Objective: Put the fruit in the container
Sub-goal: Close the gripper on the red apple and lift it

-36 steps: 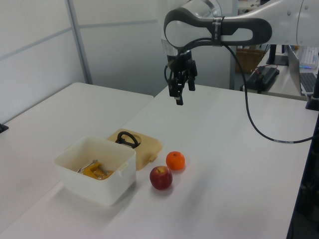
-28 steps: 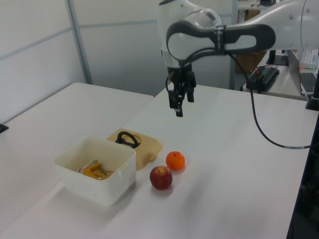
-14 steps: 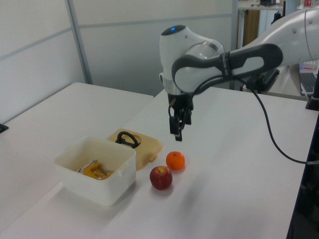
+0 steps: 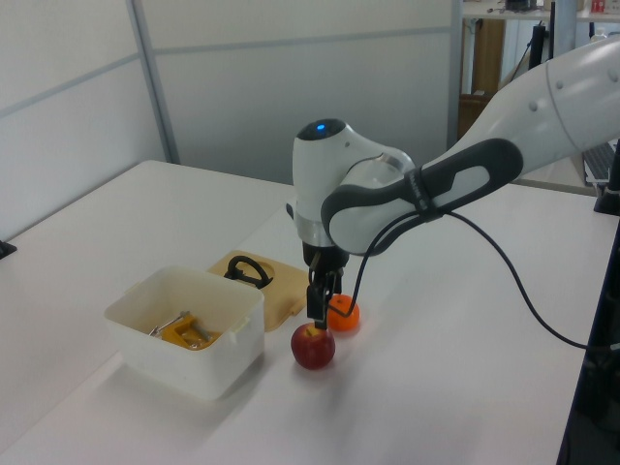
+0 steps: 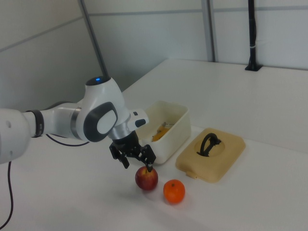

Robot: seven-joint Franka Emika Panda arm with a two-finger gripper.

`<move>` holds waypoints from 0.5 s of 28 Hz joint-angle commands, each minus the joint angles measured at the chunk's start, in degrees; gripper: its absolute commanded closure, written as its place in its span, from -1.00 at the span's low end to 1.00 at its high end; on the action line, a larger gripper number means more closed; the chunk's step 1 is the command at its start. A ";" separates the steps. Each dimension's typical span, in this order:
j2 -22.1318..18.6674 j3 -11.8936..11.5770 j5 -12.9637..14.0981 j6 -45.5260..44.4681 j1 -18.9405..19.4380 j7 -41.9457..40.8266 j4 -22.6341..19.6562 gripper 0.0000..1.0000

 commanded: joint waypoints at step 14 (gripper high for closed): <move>7.91 2.04 -2.22 6.65 0.14 -0.39 1.29 -0.99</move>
